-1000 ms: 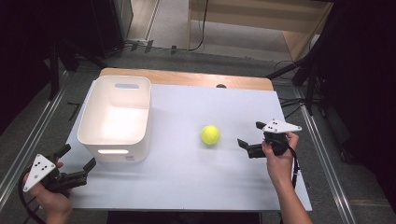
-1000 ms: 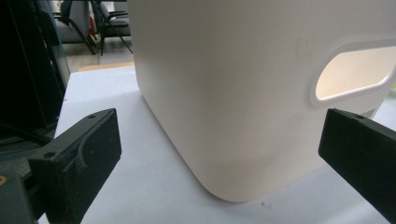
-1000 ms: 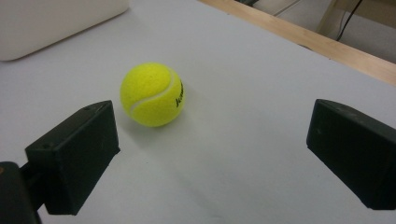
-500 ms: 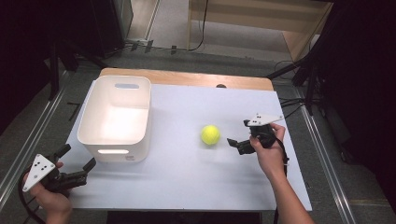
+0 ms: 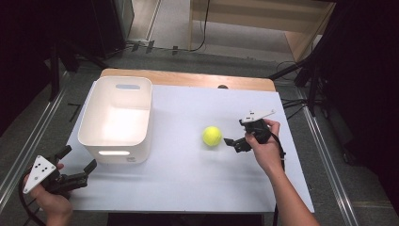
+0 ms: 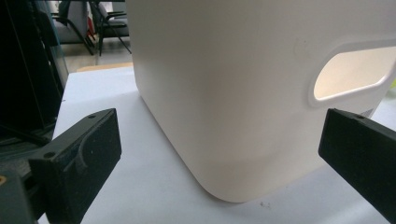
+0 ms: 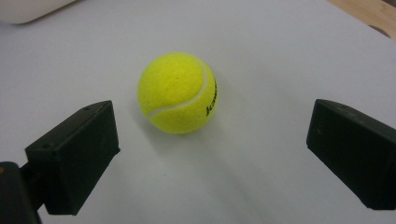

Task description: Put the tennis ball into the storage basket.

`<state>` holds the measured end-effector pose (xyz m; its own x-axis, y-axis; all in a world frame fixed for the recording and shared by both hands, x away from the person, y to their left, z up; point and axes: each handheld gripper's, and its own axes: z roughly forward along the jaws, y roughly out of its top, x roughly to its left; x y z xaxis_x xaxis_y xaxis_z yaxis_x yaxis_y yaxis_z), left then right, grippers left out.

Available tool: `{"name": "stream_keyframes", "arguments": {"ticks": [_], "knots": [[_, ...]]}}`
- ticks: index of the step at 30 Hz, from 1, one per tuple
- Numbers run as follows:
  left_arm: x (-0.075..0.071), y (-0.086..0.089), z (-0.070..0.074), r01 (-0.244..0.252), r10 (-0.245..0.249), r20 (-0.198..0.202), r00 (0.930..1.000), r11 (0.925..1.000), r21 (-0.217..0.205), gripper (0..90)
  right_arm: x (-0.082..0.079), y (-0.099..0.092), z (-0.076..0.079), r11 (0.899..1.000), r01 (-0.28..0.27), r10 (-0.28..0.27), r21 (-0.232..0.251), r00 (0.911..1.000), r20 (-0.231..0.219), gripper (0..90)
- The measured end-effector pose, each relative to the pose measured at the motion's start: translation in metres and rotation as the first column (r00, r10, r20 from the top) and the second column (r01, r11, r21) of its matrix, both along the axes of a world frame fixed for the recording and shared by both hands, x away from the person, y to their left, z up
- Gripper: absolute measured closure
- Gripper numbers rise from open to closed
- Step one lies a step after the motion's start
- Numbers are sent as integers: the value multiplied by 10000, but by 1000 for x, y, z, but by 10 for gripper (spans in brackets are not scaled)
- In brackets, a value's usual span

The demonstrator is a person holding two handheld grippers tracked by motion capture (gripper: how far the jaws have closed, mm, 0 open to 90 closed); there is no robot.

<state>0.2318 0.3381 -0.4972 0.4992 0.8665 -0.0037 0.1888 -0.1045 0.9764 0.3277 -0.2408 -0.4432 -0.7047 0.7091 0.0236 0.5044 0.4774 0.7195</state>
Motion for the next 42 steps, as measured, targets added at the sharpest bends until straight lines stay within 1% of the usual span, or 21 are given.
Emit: {"name": "stream_keyframes", "arguments": {"ticks": [1, 5, 11, 19, 23, 26, 28, 30, 31, 37, 40, 41, 42], "knots": [[0, 0, 0, 3, -3, 1, 10000, 10000, -3, 0, 1, 1, 0, 10000, 33, -34, -47, 10000, -67, 9], [0, 0, 0, -23, 23, 1, 10000, 10000, -26, 0, 6, 5, -2, 9996, -221, 217, -175, 9995, -228, 9], [0, 0, 0, -5, 5, 5, 10000, 10000, 4, 0, 11, 8, -5, 9993, -280, 269, -262, 9987, -438, 9], [0, 0, 0, 17, -17, 3, 10000, 10000, 9, 0, 18, 18, -8, 9960, -677, 632, -590, 9952, -752, 9], [0, 0, 0, 26, -26, 5, 10000, 10000, 12, 0, 20, 22, -9, 9944, -839, 783, -648, 9933, -846, 9], [0, 0, 0, 29, -29, 5, 10000, 10000, 23, 0, 23, 26, -11, 9926, -979, 905, -717, 9908, -1011, 9], [0, 0, 0, 32, -32, 7, 10000, 10000, 14, 0, 25, 28, -12, 9917, -1031, 950, -774, 9902, -1023, 9], [0, 0, 0, 30, -30, 7, 10000, 10000, 15, 0, 28, 31, -14, 9909, -1070, 968, -818, 9881, -1200, 10], [0, 0, 0, 30, -30, 7, 10000, 10000, 15, 0, 28, 31, -14, 9909, -1070, 968, -818, 9881, -1200, 10], [0, 0, 0, 41, -41, 3, 10000, 10000, 14, 0, 33, 40, -20, 9874, -1227, 1060, -996, 9817, -1580, 10], [0, 0, 0, 32, -32, 7, 10000, 10000, 27, 0, 34, 42, -22, 9861, -1287, 1112, -1048, 9811, -1584, 11], [0, -1, 0, 31, -31, 2, 10000, 10000, 24, 0, 35, 45, -24, 9836, -1419, 1221, -1109, 9780, -1690, 11], [0, -1, 0, 41, -41, 17, 10000, 10000, 25, 0, 36, 46, -25, 9831, -1423, 1210, -1152, 9772, -1746, 11]]}}
